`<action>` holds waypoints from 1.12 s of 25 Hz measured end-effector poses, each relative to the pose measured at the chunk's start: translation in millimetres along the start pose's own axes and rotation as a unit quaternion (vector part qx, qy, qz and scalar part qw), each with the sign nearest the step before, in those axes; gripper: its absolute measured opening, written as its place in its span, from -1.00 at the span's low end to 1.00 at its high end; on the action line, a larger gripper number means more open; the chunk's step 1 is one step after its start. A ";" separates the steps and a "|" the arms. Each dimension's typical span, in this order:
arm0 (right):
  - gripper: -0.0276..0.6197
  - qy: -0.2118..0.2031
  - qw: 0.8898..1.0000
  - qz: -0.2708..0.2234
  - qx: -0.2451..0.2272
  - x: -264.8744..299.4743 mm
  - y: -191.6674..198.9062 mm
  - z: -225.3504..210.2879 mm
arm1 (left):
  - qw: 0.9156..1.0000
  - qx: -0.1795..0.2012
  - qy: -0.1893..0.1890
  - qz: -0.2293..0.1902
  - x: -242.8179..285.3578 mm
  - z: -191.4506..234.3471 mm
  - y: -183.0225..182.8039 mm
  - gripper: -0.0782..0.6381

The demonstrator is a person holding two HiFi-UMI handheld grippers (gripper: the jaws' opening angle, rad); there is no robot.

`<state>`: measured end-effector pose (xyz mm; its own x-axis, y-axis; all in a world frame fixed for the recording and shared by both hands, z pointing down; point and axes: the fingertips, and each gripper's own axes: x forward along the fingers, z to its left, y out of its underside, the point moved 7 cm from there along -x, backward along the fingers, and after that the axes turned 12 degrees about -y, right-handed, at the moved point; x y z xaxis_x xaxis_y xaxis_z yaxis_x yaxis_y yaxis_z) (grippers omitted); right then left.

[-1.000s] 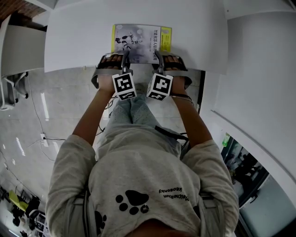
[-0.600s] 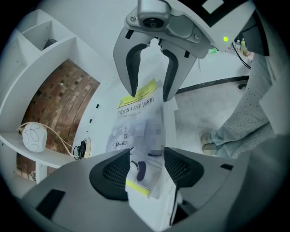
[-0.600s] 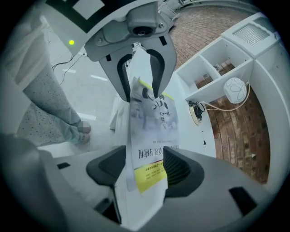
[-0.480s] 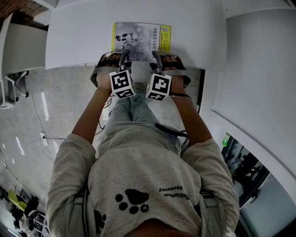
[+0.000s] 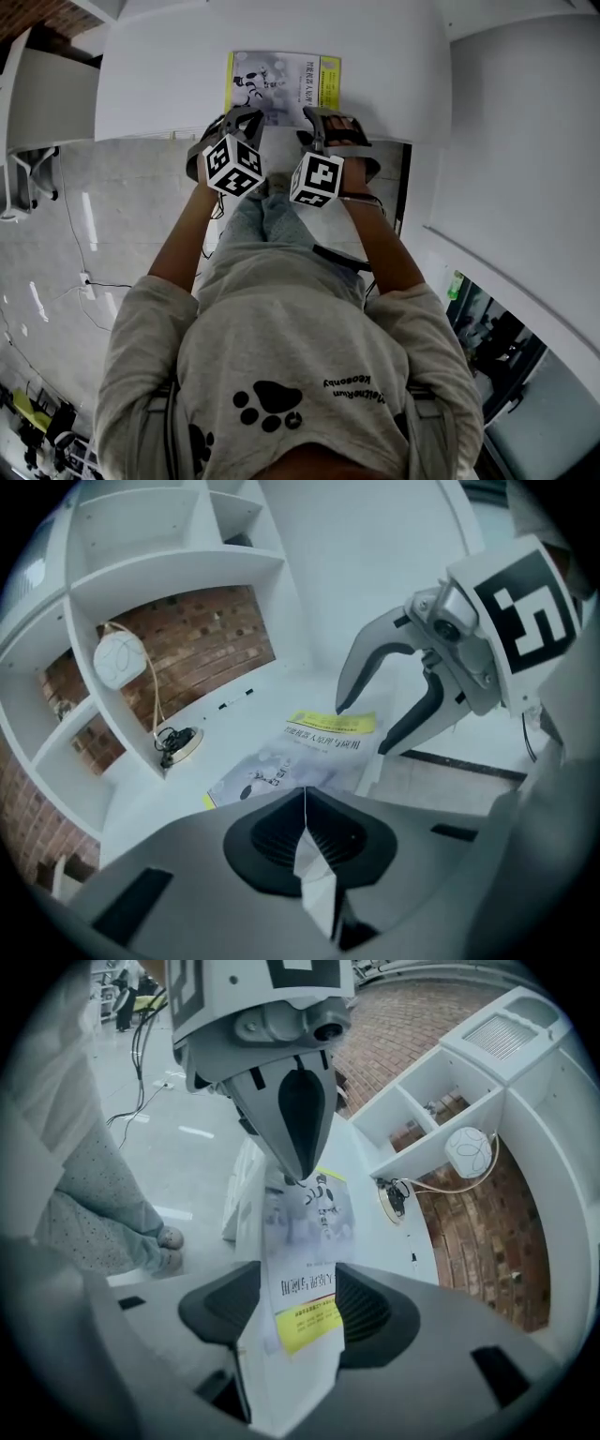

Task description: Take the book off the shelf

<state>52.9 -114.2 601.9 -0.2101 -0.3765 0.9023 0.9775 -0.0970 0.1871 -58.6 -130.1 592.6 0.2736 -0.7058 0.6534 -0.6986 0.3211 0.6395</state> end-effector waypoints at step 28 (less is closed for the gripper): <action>-0.86 0.171 0.928 -0.247 0.223 -148.2 -19.5 -56.2 | 0.954 -0.239 -0.088 -0.159 -102.8 41.8 -84.4 -0.75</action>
<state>64.0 -108.2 442.7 -0.5530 -0.6644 0.5027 0.6550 0.0262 0.7552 -55.4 -111.1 454.5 0.2771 -0.8974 0.3435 -0.2064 0.2935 0.9334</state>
